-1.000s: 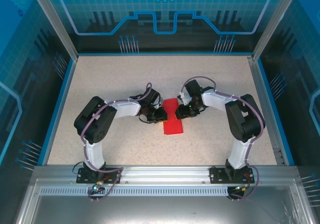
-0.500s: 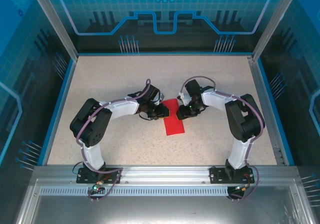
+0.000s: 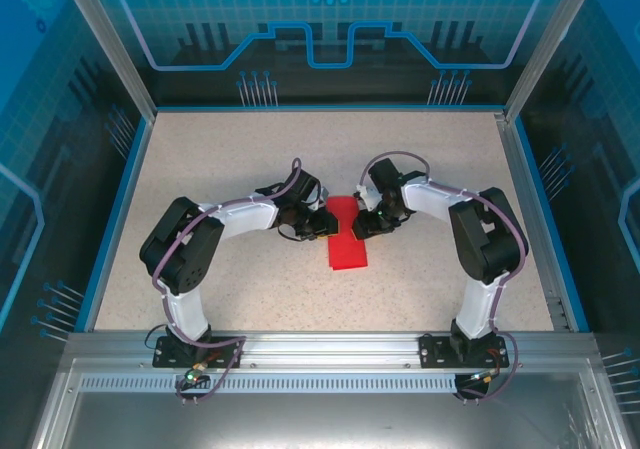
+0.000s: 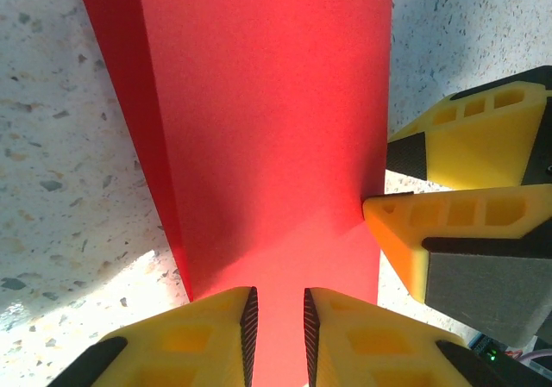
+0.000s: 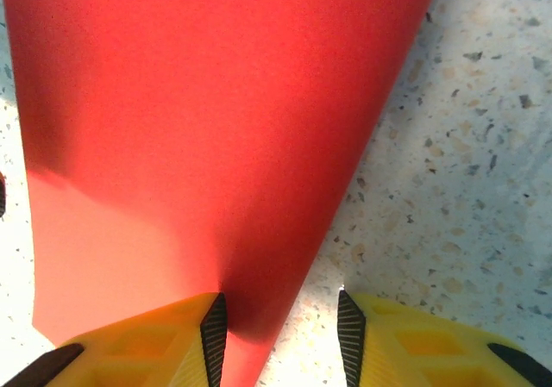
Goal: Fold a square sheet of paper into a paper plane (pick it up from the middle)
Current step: Hold the square sheet of paper at the center of the table.
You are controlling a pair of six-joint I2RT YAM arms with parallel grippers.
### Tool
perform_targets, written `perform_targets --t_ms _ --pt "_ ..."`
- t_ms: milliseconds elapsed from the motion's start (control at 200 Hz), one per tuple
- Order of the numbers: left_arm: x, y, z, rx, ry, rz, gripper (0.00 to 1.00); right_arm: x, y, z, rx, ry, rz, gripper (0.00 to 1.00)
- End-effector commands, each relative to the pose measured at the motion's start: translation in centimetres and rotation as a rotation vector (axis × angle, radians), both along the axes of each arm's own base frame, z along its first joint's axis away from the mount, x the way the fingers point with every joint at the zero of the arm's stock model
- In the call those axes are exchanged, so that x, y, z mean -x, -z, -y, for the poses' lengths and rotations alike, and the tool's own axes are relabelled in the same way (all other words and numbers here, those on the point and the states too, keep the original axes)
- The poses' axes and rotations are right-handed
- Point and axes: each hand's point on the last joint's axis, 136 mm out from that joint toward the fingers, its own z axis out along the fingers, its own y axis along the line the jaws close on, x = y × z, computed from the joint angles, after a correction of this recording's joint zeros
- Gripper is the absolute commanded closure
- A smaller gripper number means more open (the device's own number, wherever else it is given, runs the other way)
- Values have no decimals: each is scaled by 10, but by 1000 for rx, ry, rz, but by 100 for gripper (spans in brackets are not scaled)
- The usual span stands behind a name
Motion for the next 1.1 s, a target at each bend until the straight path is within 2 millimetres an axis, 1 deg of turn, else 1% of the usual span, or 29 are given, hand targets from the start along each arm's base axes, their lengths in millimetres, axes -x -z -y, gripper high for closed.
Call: perform_targets --t_ms 0,335,525,695,895,1095 --pt "0 -2 6 3 32 1 76 3 4 1 33 -24 -18 58" --pt "0 12 6 -12 39 -23 79 4 3 -3 37 -56 -9 59" --pt "1 13 7 -12 44 -24 79 5 6 -4 58 -82 -2 59" --pt "3 18 6 -19 43 -36 79 4 8 -4 63 -70 -9 59" --pt "1 10 8 -12 51 -24 79 3 9 1 76 -54 -8 59" --pt "0 7 9 -4 53 -20 78 3 9 2 73 -56 -11 60"
